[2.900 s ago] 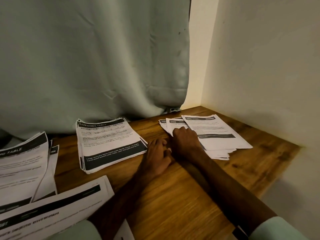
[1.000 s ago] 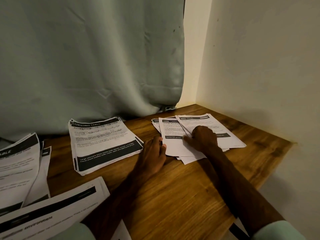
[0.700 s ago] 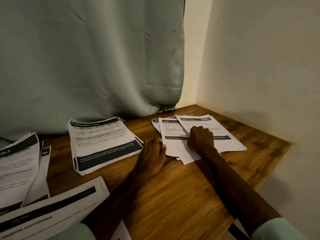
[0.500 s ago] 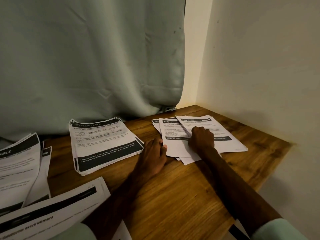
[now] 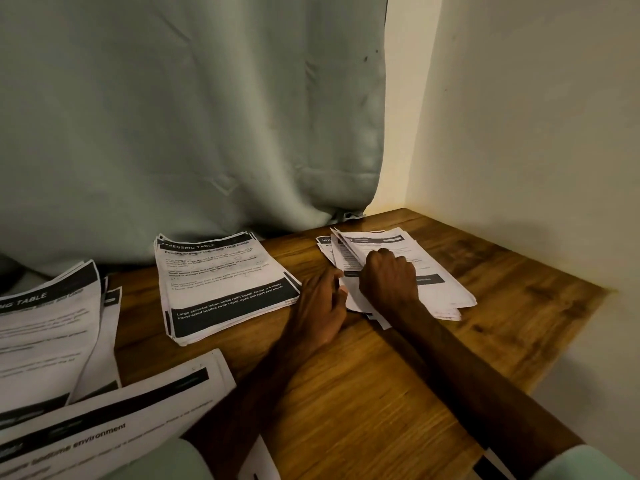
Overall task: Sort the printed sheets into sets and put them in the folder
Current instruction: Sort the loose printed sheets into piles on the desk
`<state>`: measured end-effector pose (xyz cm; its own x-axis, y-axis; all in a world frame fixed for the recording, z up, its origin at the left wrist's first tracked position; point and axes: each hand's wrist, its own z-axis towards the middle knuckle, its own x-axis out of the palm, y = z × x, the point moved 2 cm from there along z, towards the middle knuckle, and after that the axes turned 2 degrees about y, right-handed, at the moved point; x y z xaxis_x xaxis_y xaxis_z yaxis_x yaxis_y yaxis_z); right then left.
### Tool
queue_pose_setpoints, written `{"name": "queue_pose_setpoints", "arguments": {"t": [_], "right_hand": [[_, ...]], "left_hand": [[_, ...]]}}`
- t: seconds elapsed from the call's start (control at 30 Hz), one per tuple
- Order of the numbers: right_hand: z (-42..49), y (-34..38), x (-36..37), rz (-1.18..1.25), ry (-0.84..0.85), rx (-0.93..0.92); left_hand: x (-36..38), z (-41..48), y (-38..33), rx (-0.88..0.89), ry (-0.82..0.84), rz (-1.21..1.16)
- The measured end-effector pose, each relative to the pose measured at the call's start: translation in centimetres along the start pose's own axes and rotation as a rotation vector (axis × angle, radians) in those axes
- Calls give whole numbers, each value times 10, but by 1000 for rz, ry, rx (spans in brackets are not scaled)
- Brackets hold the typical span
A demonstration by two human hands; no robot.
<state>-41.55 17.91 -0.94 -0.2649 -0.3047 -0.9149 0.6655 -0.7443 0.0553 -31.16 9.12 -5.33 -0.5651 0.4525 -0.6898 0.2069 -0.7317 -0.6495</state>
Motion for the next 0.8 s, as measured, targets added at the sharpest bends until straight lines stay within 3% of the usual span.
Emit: {"name": "queue_pose_setpoints", "arguments": {"t": [0.1,0.17,0.27,0.33,0.47,0.6,0.8], "right_hand": [[1,-1,2,55,27,-50],[5,-5,-1,229,22,-69],[15,-32,-6,535,-118,72],[25,-71,0,452,-193,159],[31,-131,29,333,-2,330],[33,-131,48,336,111,217],[34,-138,42,415,88,199]], "left_hand": [[0,0,1,4,18,19],[1,0,2,5,28,22],[0,0,1,-14,32,31],[-1,-1,1,-14,27,38],[0,-2,0,-1,35,49],[4,1,4,49,43,105],[6,1,8,83,26,136]]}}
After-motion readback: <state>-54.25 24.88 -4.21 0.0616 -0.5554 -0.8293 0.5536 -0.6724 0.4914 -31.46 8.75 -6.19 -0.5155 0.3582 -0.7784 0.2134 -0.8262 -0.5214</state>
